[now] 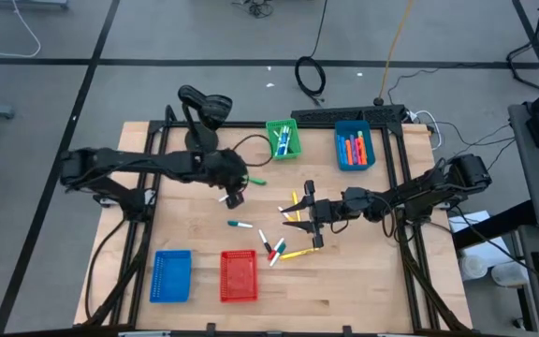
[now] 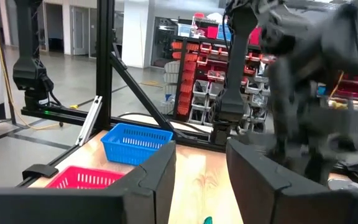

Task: Pick & Place Markers
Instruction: Put the green highlighter pen into the blue bin

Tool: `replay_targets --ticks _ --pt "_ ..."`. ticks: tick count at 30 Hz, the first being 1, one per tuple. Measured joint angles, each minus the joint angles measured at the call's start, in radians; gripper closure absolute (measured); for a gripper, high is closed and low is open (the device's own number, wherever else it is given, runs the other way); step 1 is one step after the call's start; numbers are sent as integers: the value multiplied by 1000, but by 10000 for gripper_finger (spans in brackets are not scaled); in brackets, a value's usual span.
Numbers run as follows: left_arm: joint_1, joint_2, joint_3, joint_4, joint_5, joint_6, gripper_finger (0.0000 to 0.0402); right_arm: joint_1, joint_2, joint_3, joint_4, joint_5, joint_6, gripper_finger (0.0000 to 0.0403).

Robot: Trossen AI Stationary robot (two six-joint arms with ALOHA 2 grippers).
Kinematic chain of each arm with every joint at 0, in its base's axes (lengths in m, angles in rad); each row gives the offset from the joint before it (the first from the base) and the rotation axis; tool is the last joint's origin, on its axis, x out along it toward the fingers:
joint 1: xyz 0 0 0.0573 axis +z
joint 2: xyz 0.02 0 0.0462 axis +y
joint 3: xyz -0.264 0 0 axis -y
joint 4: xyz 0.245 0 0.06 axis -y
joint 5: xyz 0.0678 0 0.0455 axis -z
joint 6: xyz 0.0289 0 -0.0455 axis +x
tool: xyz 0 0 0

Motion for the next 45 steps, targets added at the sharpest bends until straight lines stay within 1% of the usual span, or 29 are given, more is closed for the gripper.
replay_targets --ticks 3,4,6,7,8,10,11,13,18,24,27,30,35,36,42,45 --pt "38 102 17 48 4 28 243 -3 0 0 -3 0 -1 273" --pt "50 140 23 66 -9 54 221 -4 0 0 -3 0 -1 273" --pt "68 211 40 93 -52 132 180 -7 0 0 -9 0 -1 273" --pt "75 239 49 110 -54 188 162 -7 0 0 -14 0 -1 273" --pt "84 265 60 112 -43 235 148 -7 0 0 -16 0 -1 273" --pt "97 318 87 118 39 294 130 -7 0 0 -22 0 -1 273" --pt "103 343 99 121 78 314 126 -7 0 0 -24 -1 -1 273" --pt "109 389 130 106 124 327 125 -7 0 0 -30 -1 -1 273" --pt "131 476 191 87 136 347 154 -7 0 0 -31 -1 -1 273" --pt "144 542 204 62 142 338 206 -7 0 0 -31 -3 0 273" --pt "150 549 206 39 131 333 235 -7 0 0 -31 -3 0 273" --pt "151 549 203 35 120 325 271 -7 0 0 -30 -3 0 273" --pt "152 546 200 34 128 325 352 -7 0 0 -30 -3 0 273" --pt "153 545 200 35 134 323 357 -7 0 0 -31 -3 0 273" --pt "149 545 198 40 156 300 357 -7 0 0 -31 -3 0 273" --pt "145 523 197 32 154 300 357 -7 0 0 -31 -4 0 273"
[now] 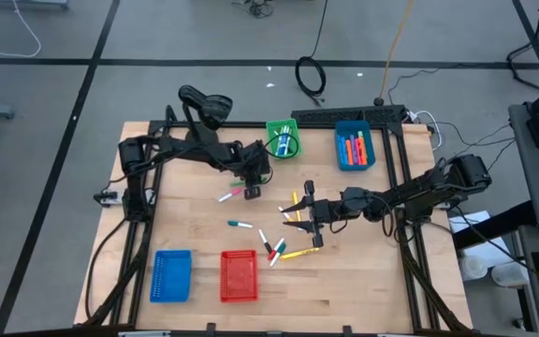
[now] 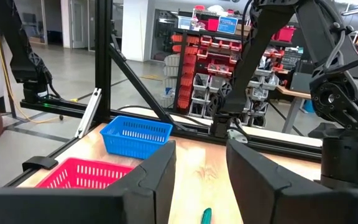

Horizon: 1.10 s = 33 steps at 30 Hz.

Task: Pick & Place Markers
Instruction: Put the green highlighter pen into the blue bin

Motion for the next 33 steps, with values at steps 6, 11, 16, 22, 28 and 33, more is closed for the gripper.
replay_targets --ticks 6,11,16,22,28,33 --pt "-23 -134 -14 -64 -3 1 357 0 0 0 0 0 0 273" --pt "-69 -291 -4 -109 -81 -4 357 0 0 -1 -1 0 0 273" --pt "-160 -436 -3 -212 -118 -84 357 0 0 -1 0 0 0 273" --pt "-361 -577 -4 -434 -144 -253 357 0 0 -1 0 0 0 273" --pt "-662 -655 -3 -569 -150 -587 357 2 0 -1 4 0 0 273" --pt "-926 -653 -12 -572 -253 -1048 357 2 0 0 8 0 0 273"
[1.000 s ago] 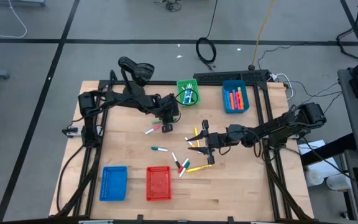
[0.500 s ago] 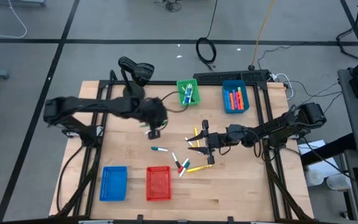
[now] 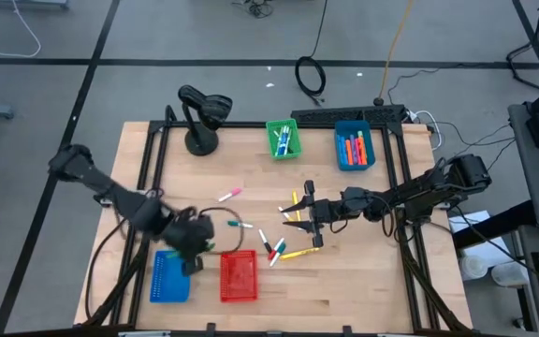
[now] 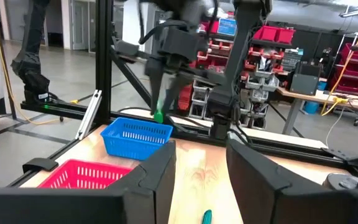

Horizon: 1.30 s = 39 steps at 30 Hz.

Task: Pick & Place Markers
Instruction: Put the green highlighter pen into the blue bin, then put the bottom yellow highlighter pen into the blue bin

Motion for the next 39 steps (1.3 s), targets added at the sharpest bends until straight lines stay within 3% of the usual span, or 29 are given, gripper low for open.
replay_targets --ticks 4,8,11,14,18,30,39 --pt "-178 29 -29 -7 -143 -444 357 0 0 0 7 0 0 273" --pt "-300 76 -76 -21 -178 -806 357 0 0 0 23 0 0 273" --pt "-359 112 -116 -74 -160 -1072 357 0 0 0 34 0 -8 273" --pt "-391 137 -166 -84 -69 -1311 357 0 0 0 58 0 -30 273" --pt "-410 157 -203 -72 6 -1542 355 0 0 0 114 -1 -50 273" --pt "-411 158 -212 3 -20 -1542 261 0 0 0 154 -4 -87 273" --pt "-411 137 -212 -4 -41 -1348 244 1 0 0 150 -4 -78 273"
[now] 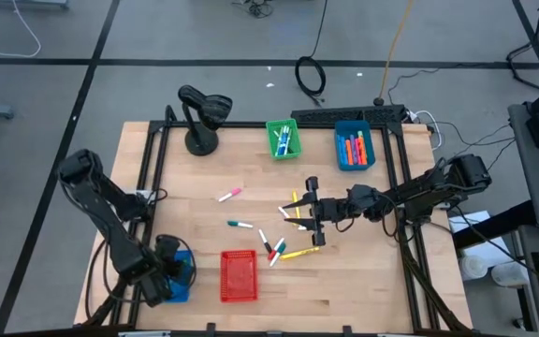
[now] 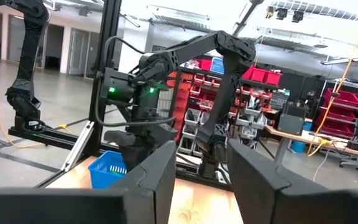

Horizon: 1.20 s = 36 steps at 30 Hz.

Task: Pick & Place Markers
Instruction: Put the bottom yellow highlighter pen into the blue bin

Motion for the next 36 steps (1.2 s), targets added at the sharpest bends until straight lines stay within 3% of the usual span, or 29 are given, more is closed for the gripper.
replay_targets --ticks 5,8,11,15,18,23,29,31,36 --pt "0 -51 0 11 -188 182 244 30 -63 1 -130 2 -1 273" --pt "3 -88 0 28 -383 429 243 63 -148 7 -327 45 7 273" --pt "16 -120 1 46 -600 690 243 117 -225 36 -581 168 25 273" --pt "56 -133 1 98 -902 953 243 193 -244 58 -820 252 43 272" --pt "116 -150 1 164 -1001 1174 243 228 -213 94 -941 262 125 272" --pt "264 -200 1 276 -906 1445 243 243 -64 190 -1148 189 221 272" --pt "429 -247 -1 464 -731 1816 243 221 160 406 -1365 186 188 272" --pt "474 -276 -25 585 -619 1973 243 217 225 484 -1440 187 182 272" --pt "605 -386 -167 932 -219 2295 243 214 364 645 -1588 172 183 272"
